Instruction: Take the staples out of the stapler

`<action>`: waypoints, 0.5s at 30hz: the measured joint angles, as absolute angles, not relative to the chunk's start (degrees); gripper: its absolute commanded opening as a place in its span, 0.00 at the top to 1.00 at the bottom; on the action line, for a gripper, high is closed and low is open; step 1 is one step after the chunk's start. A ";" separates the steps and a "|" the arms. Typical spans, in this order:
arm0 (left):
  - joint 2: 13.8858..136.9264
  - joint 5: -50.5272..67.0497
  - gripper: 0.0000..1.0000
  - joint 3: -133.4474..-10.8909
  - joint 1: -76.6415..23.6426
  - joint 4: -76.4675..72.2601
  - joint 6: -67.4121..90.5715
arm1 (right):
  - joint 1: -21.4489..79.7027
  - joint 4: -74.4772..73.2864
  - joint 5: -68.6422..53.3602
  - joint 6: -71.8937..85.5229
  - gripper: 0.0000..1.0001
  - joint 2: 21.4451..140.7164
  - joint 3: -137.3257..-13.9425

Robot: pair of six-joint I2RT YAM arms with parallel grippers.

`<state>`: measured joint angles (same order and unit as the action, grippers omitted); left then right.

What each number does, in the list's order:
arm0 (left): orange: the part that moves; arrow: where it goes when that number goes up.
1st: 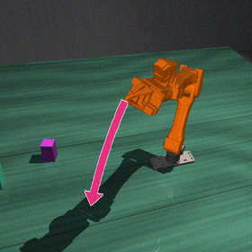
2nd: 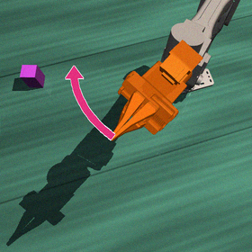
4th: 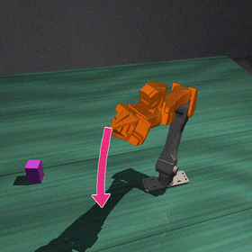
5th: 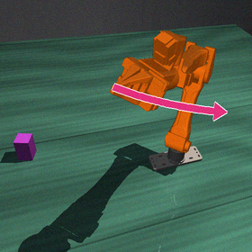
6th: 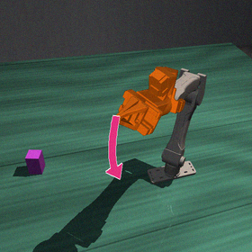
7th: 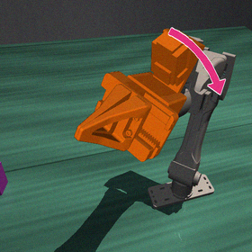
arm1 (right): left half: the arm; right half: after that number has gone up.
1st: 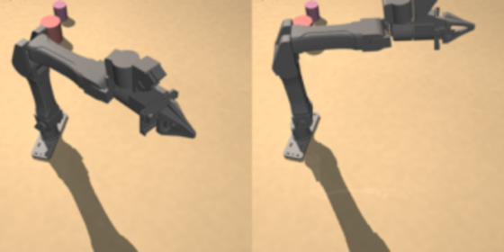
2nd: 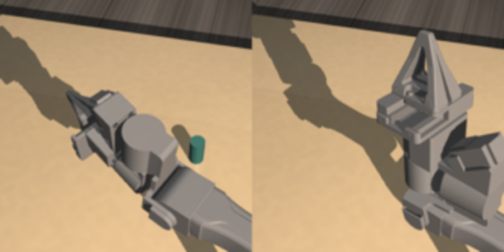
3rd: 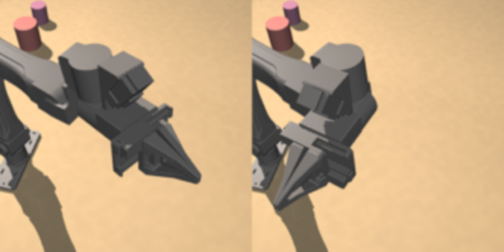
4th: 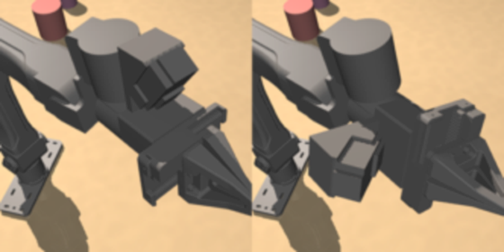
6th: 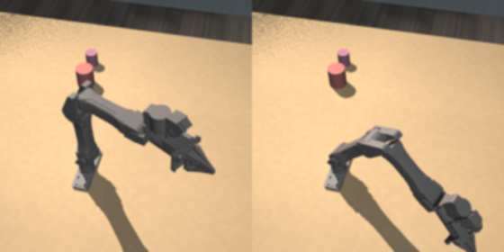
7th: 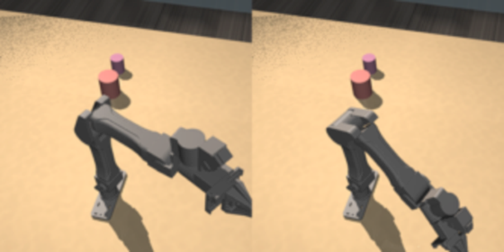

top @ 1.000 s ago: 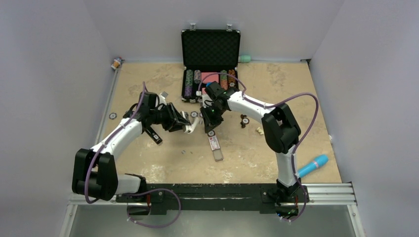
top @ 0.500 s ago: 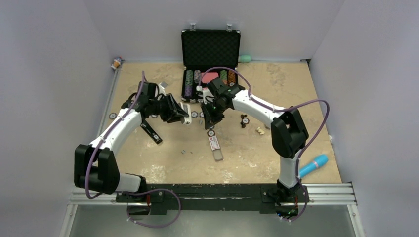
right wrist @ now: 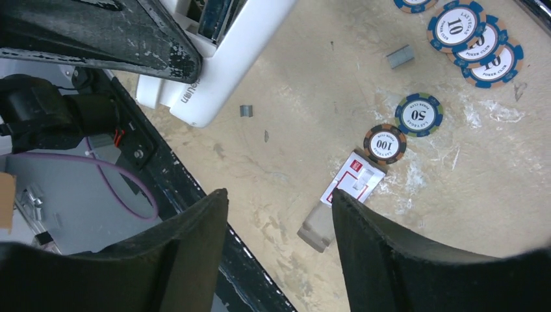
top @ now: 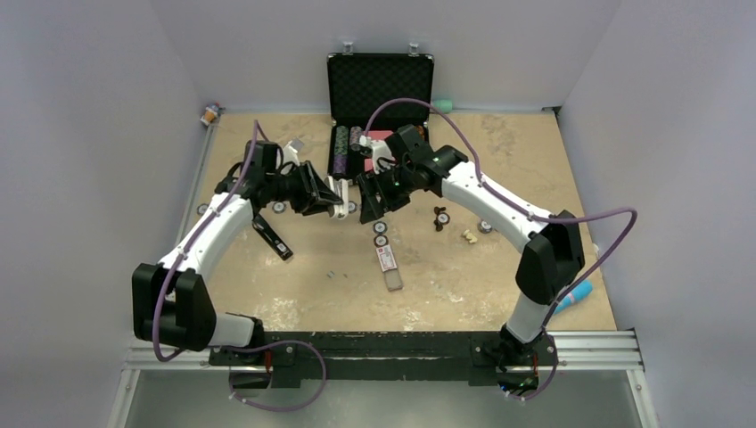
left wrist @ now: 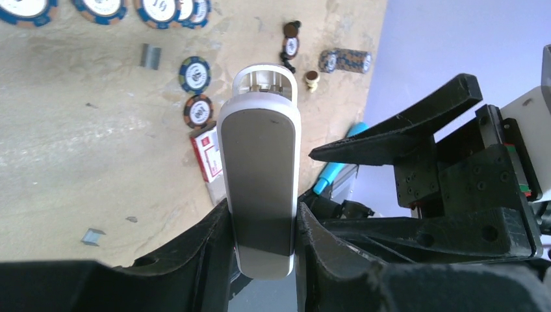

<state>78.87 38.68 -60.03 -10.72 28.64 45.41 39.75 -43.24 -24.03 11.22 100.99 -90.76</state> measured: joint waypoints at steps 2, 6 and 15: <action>78.46 40.34 1.00 -60.03 -10.68 27.38 45.50 | 39.75 -43.07 -24.03 11.22 0.29 99.98 -90.91; 76.03 44.53 1.00 -60.01 -10.63 23.55 47.37 | 39.68 -42.22 -24.18 11.33 0.25 97.78 -90.96; 68.60 53.49 1.00 -59.11 -10.63 9.41 55.16 | 33.34 -30.15 -34.65 17.21 0.24 85.62 -87.44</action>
<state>68.60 53.49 -59.11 -10.63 9.41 55.16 33.34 -30.15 -34.65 17.21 85.62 -87.44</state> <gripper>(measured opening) 0.375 0.757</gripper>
